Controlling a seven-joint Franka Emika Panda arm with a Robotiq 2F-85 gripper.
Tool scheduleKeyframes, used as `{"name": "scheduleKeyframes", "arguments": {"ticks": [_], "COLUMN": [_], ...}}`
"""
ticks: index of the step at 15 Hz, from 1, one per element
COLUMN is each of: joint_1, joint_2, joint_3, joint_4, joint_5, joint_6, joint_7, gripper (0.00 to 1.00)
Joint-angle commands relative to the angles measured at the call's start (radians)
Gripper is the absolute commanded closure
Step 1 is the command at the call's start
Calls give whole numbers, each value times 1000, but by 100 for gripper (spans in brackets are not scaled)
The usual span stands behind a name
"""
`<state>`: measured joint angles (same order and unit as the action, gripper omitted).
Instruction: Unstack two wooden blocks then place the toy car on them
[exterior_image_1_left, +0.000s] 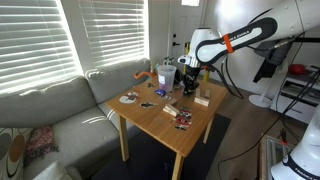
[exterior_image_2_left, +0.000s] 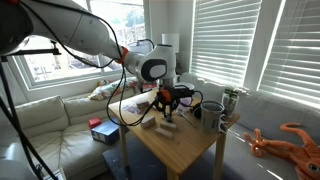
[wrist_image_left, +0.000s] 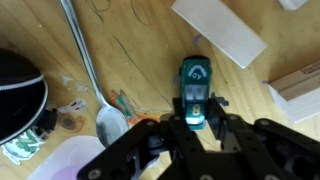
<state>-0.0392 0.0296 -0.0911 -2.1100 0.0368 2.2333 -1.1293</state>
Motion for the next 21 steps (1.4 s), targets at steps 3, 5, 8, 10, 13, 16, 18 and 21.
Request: {"name": "scheduleKeyframes", "arguments": {"ticks": [3, 5, 8, 10, 13, 16, 18, 21], "joint_1": [-46, -51, -52, -52, -52, -54, -56, -55], "joint_2": [-82, -108, -136, -152, -161, -160, -161, -157], "joint_3": [-11, -18, -23, -25, -28, -34, -37, -41], "joint_4": [-8, -10, -14, -24, -41, -60, -79, -99], "joint_5": [44, 64, 71, 66, 64, 62, 58, 50], "joint_6": [-32, -44, -91, -124, -160, -162, -148, -136], "joint_7": [34, 59, 151, 236, 352, 434, 477, 528], "gripper": [93, 93, 93, 93, 93, 93, 93, 93]}}
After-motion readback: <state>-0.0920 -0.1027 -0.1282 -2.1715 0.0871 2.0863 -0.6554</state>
